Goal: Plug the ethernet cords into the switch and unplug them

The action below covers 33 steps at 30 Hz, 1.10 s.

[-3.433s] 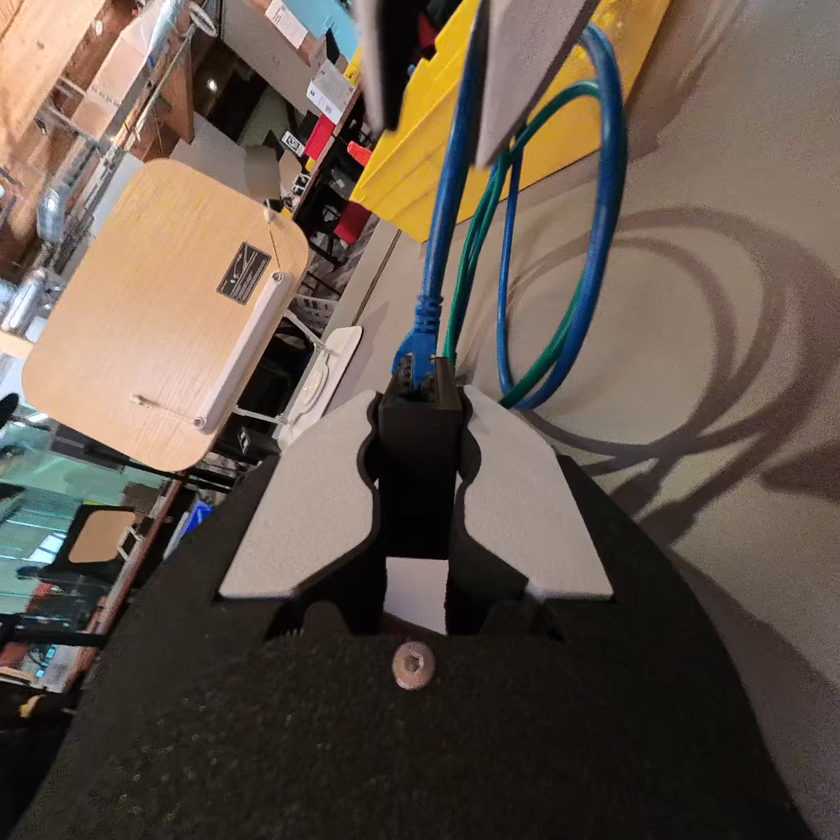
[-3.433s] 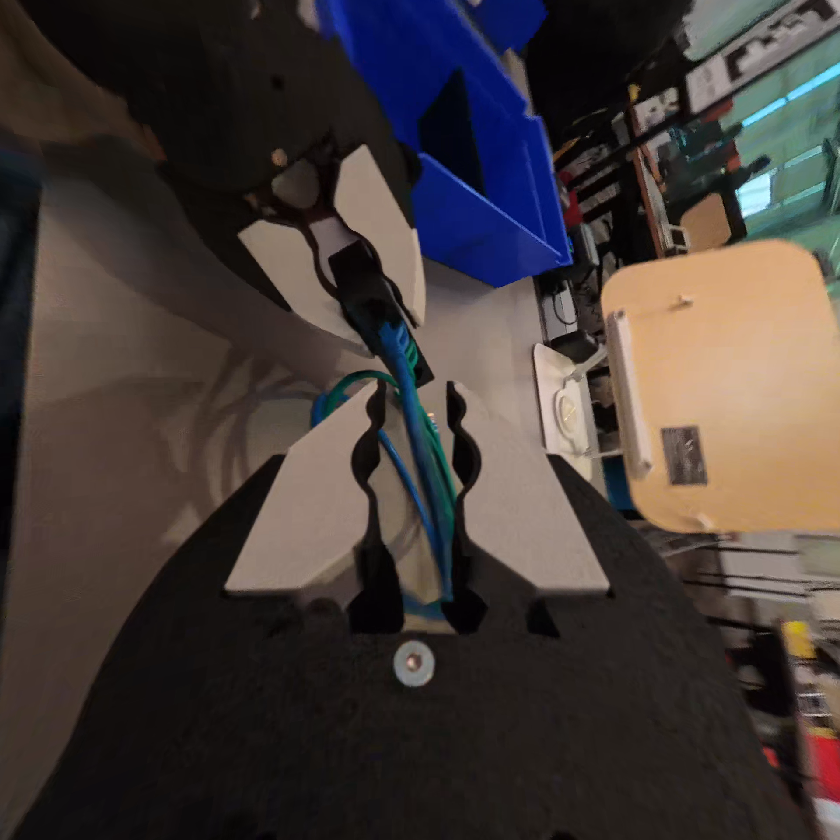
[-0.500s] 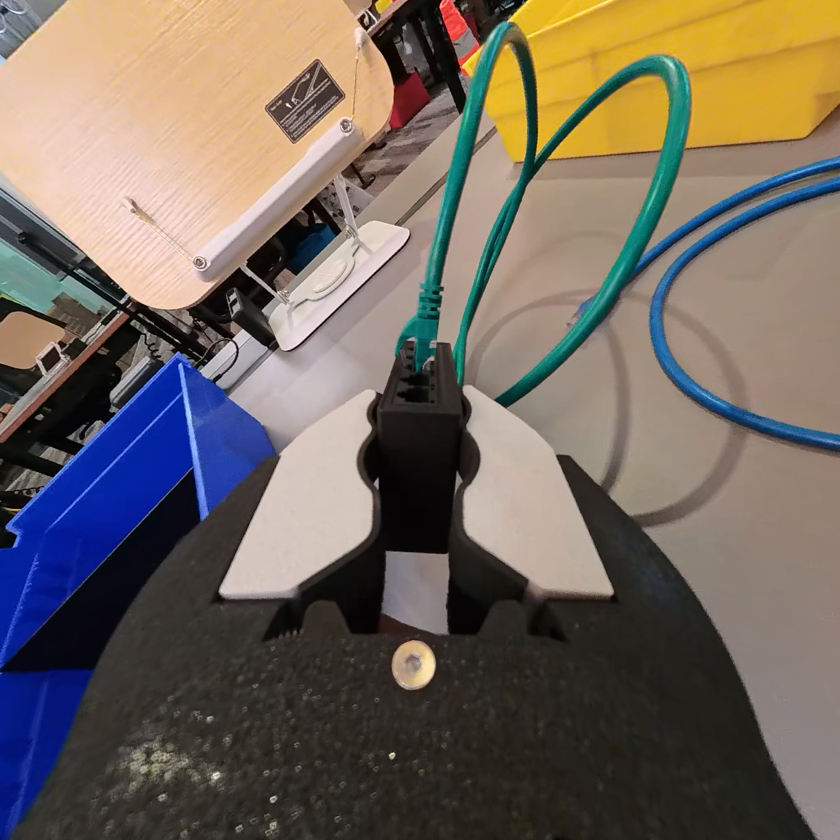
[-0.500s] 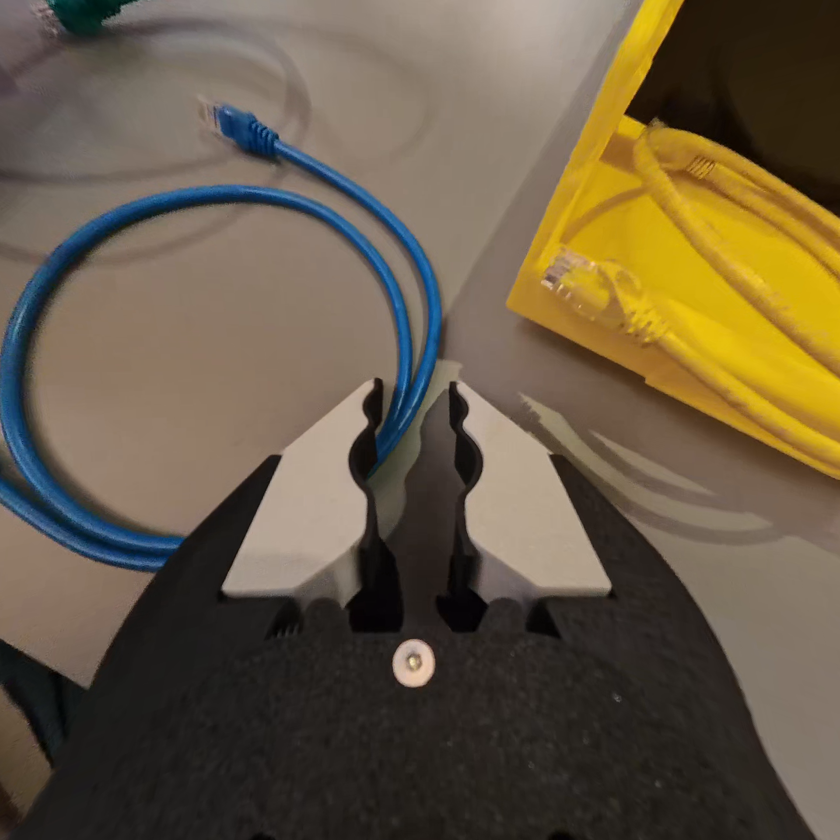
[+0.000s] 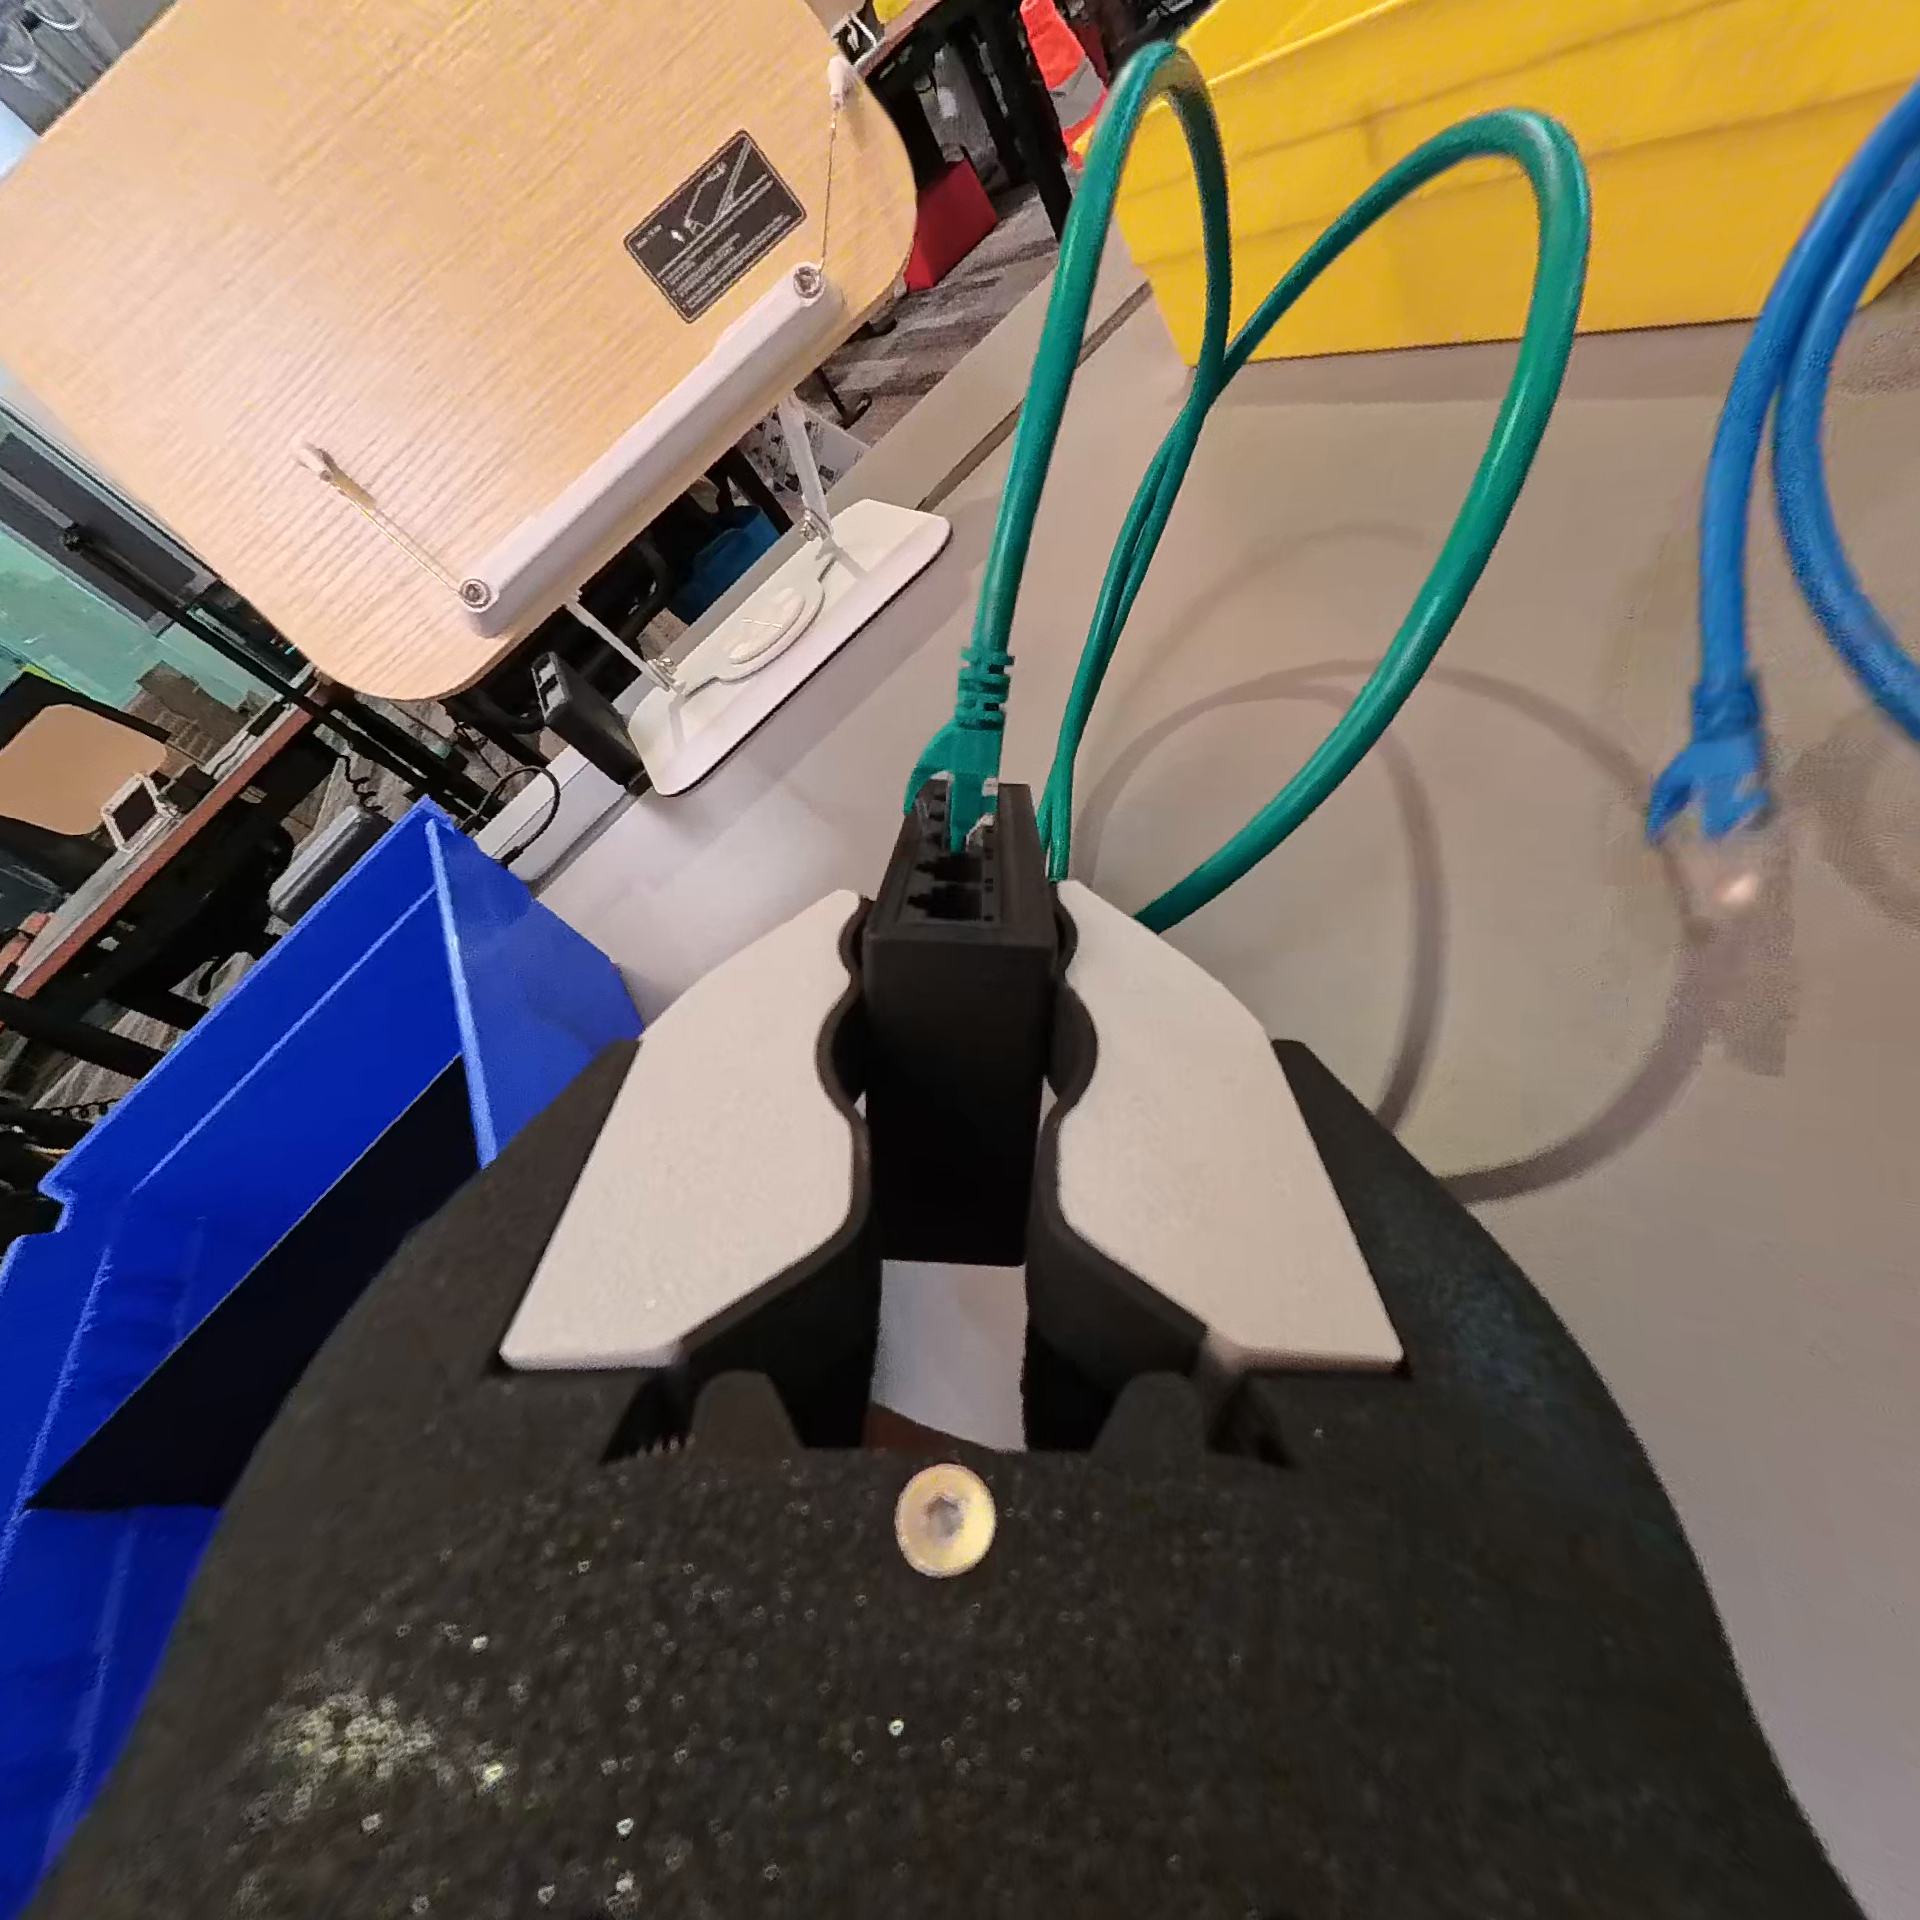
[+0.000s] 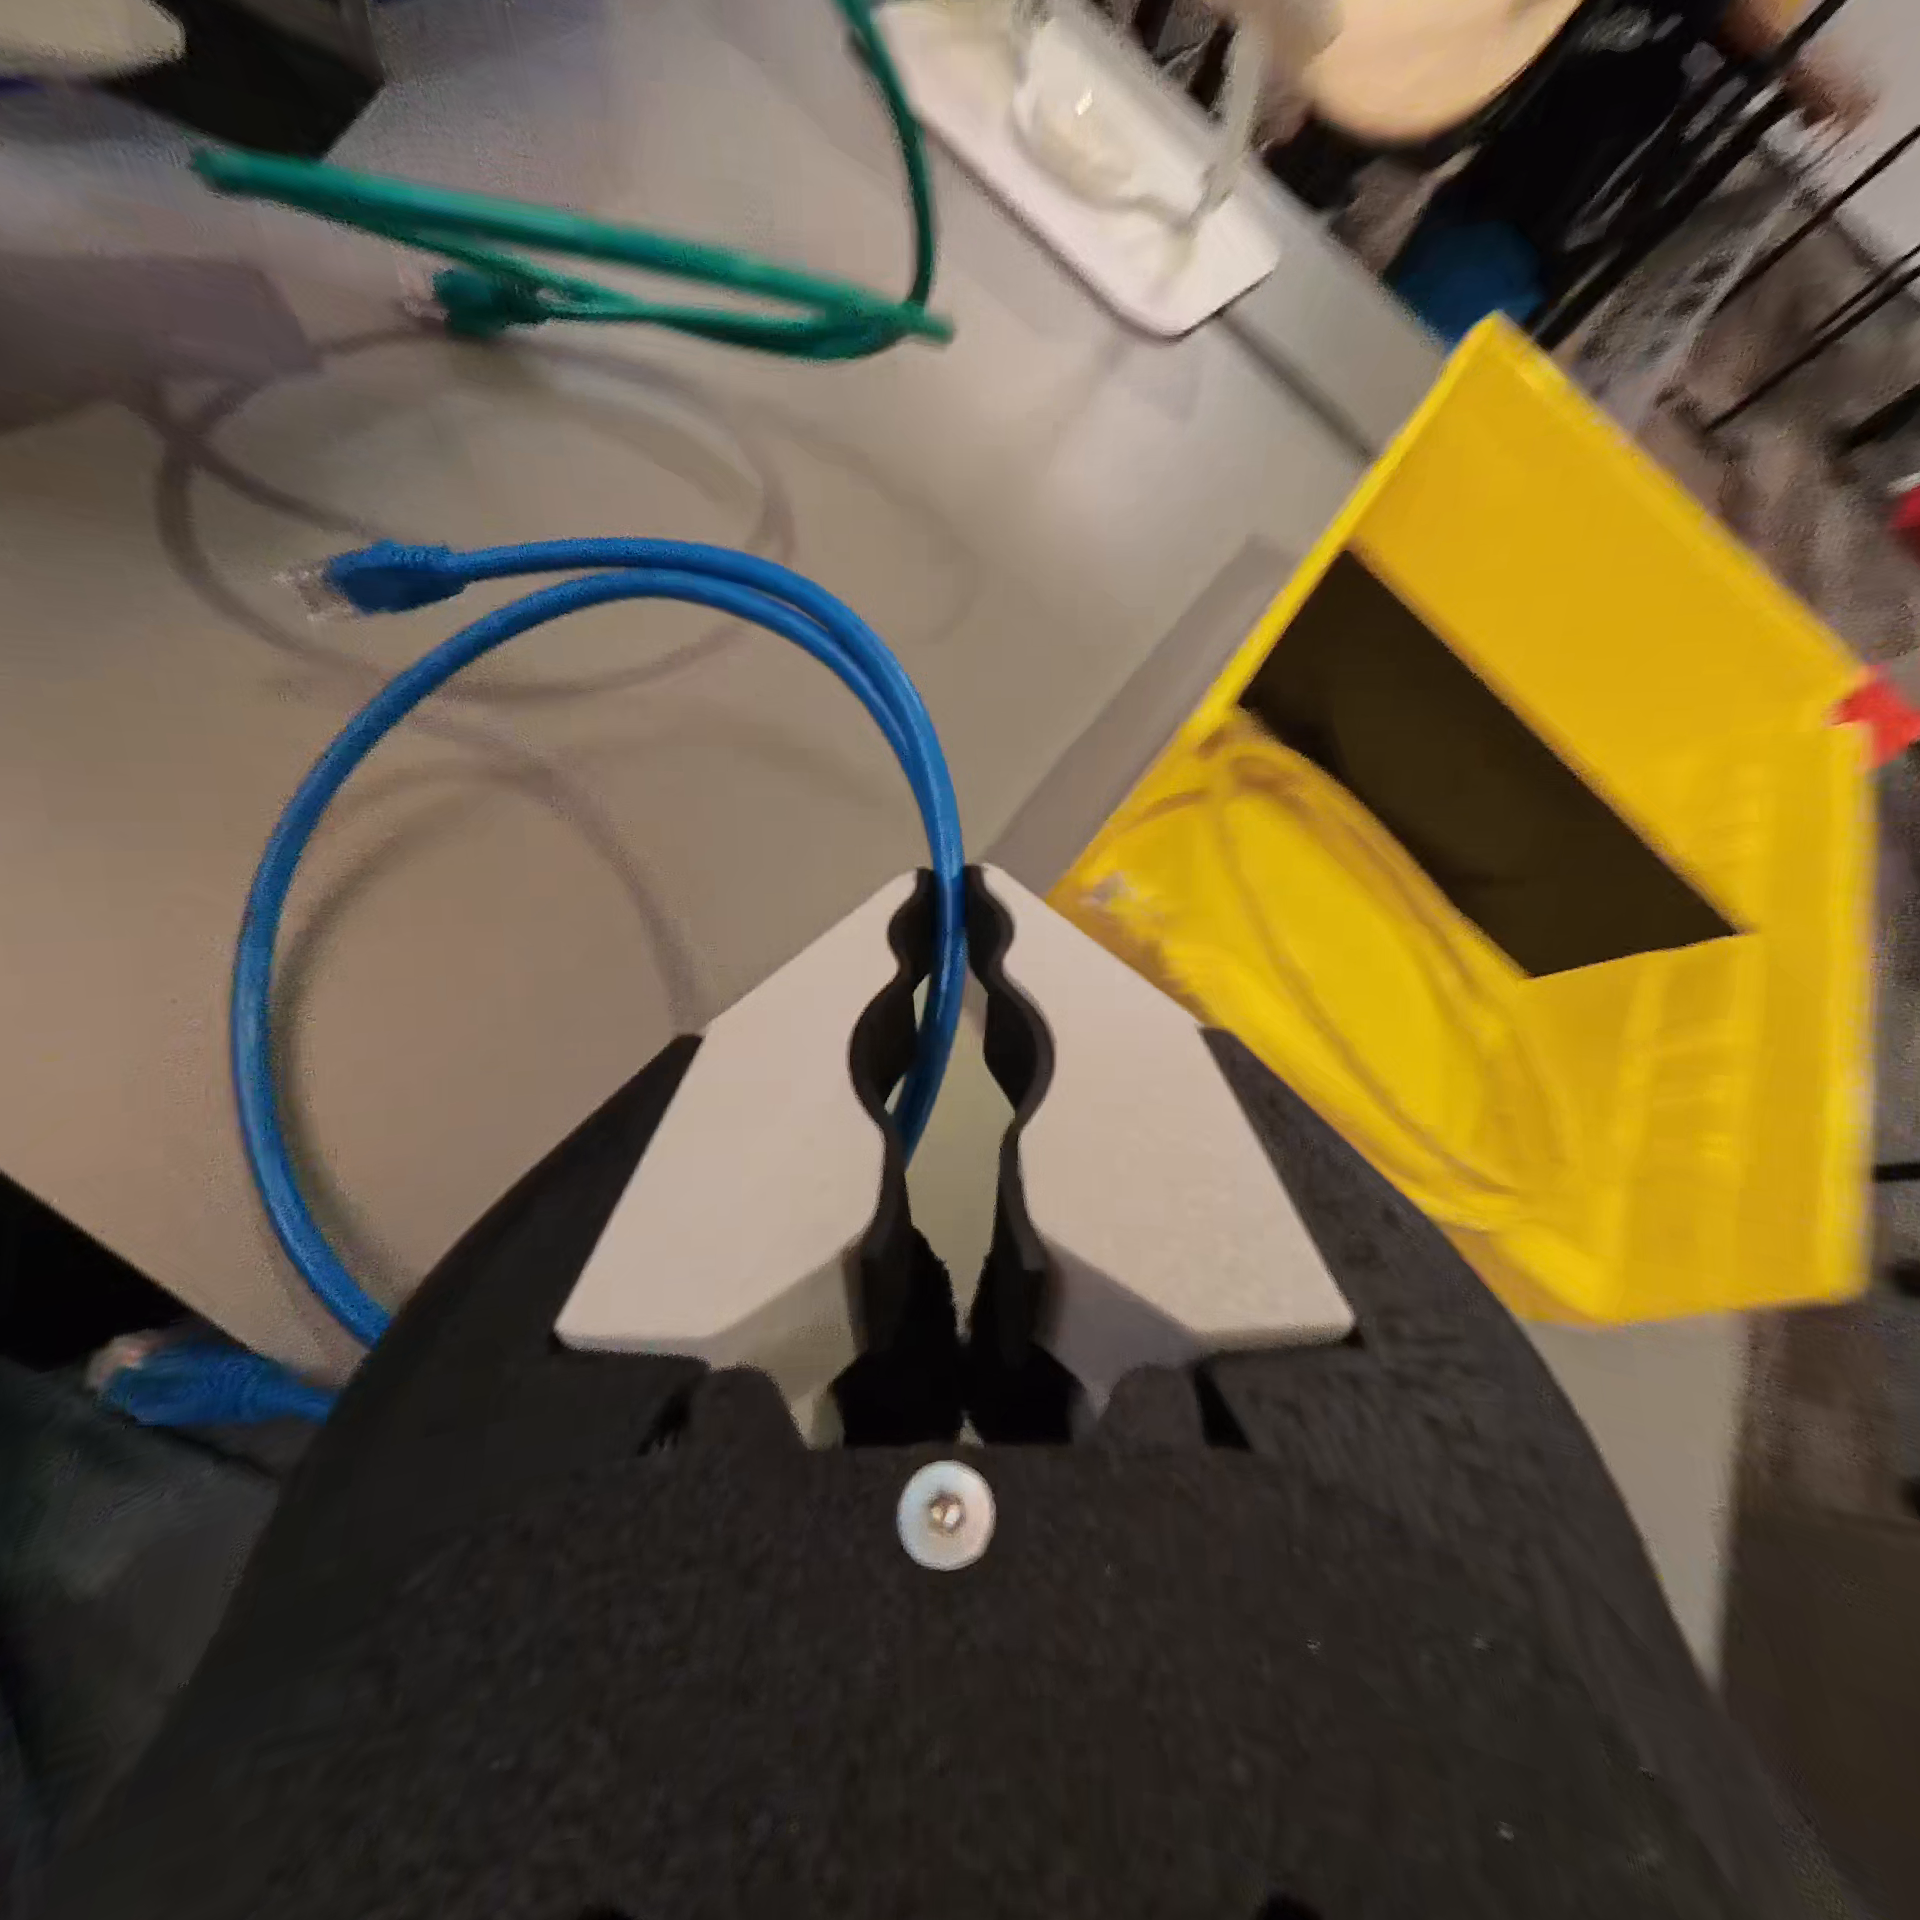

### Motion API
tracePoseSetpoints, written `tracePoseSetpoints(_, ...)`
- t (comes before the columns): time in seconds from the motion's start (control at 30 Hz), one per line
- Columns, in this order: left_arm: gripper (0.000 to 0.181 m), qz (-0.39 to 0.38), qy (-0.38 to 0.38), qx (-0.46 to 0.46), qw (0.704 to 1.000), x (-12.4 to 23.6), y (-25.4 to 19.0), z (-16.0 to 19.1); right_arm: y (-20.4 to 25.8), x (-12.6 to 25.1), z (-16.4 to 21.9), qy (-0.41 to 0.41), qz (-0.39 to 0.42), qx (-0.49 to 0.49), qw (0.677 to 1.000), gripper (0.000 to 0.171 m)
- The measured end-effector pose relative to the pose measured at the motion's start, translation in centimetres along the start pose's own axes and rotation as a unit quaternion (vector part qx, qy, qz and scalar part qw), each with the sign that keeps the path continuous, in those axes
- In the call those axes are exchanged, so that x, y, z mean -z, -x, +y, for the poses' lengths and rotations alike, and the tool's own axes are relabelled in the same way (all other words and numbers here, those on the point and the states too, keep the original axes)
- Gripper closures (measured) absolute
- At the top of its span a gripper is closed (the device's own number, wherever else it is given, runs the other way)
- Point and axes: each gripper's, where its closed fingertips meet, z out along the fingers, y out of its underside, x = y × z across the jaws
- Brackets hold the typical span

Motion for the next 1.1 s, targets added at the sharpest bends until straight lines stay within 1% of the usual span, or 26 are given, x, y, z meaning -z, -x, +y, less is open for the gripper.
tracePoseSetpoints(0.07,0.152,0.001,0.000,0.001,1.000,0.0,0.0,0.0,-2.5,2.3,-1.8,-0.018,0.035,0.006,0.999,0.167)
tracePoseSetpoints(0.23,0.152,0.005,0.000,-0.005,1.000,0.0,-0.3,0.0,-11.3,9.3,-6.4,-0.096,0.117,-0.047,0.987,0.167)
tracePoseSetpoints(0.3,0.152,0.008,0.001,-0.009,1.000,-0.1,-0.5,0.0,-15.1,11.3,-7.2,-0.120,0.137,-0.090,0.979,0.167)
tracePoseSetpoints(0.33,0.152,0.008,0.002,-0.011,1.000,-0.1,-0.6,0.0,-16.8,11.5,-7.1,-0.120,0.134,-0.118,0.977,0.167)
tracePoseSetpoints(0.4,0.152,0.010,0.003,-0.015,1.000,-0.2,-0.7,0.0,-19.5,10.4,-5.8,-0.098,0.115,-0.174,0.973,0.167)
tracePoseSetpoints(0.5,0.152,0.013,0.004,-0.020,1.000,-0.2,-0.9,0.0,-22.4,6.8,-3.0,-0.058,0.082,-0.235,0.967,0.167)
tracePoseSetpoints(0.57,0.152,0.016,0.006,-0.023,1.000,-0.2,-1.1,0.1,-23.1,4.3,-2.0,-0.062,0.032,-0.294,0.953,0.167)
tracePoseSetpoints(0.63,0.152,0.018,0.008,-0.023,1.000,-0.2,-1.1,0.2,-23.4,1.7,-0.2,-0.029,0.008,-0.316,0.948,0.167)
tracePoseSetpoints(0.73,0.152,0.017,0.011,-0.022,1.000,-0.2,-1.0,0.4,-23.7,-1.4,2.6,0.033,0.012,-0.315,0.948,0.168)
tracePoseSetpoints(0.83,0.152,0.018,0.013,-0.022,1.000,-0.2,-1.0,0.6,-24.0,-3.3,5.6,0.115,0.044,-0.266,0.956,0.167)
tracePoseSetpoints(1.0,0.152,0.018,0.015,-0.024,0.999,-0.3,-1.0,0.7,-23.2,-4.6,7.2,0.195,0.082,-0.169,0.963,0.167)
tracePoseSetpoints(1.1,0.152,0.020,0.016,-0.028,0.999,-0.4,-1.1,0.7,-23.0,-4.8,7.1,0.220,0.103,-0.126,0.962,0.167)
